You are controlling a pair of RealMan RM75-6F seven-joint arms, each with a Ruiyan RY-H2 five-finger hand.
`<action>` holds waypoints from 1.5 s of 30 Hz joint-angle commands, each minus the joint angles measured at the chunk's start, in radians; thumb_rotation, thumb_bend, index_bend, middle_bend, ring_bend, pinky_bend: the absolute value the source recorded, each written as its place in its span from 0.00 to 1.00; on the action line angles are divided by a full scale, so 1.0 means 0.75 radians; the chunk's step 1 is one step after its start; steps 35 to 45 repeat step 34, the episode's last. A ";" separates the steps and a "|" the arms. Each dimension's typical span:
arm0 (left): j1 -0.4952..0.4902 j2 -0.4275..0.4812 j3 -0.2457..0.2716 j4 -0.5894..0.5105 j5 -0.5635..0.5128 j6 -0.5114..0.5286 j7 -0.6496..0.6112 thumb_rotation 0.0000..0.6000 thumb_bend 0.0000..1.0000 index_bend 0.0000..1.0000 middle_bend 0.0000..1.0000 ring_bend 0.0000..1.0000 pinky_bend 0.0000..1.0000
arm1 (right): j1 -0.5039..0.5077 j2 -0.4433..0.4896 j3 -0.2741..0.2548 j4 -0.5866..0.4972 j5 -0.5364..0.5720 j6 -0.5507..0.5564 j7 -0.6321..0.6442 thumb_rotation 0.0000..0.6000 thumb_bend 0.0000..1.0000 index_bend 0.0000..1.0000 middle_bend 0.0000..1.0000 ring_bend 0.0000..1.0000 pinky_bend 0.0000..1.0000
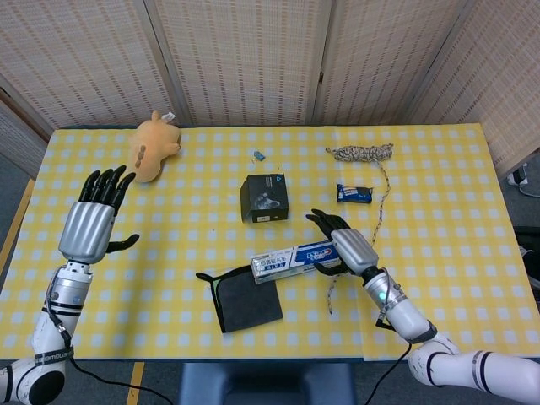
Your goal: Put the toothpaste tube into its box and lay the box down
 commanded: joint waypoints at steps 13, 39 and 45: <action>0.274 0.080 0.237 0.225 0.161 0.073 -0.216 1.00 0.16 0.05 0.06 0.00 0.00 | -0.487 0.269 -0.248 -0.103 -0.345 0.735 -0.465 1.00 0.33 0.00 0.00 0.00 0.00; 0.470 -0.059 0.281 0.450 0.292 0.233 -0.297 1.00 0.16 0.06 0.06 0.00 0.00 | -0.629 0.331 -0.262 -0.040 -0.354 0.750 -0.345 1.00 0.33 0.00 0.00 0.00 0.00; 0.470 -0.059 0.281 0.450 0.292 0.233 -0.297 1.00 0.16 0.06 0.06 0.00 0.00 | -0.629 0.331 -0.262 -0.040 -0.354 0.750 -0.345 1.00 0.33 0.00 0.00 0.00 0.00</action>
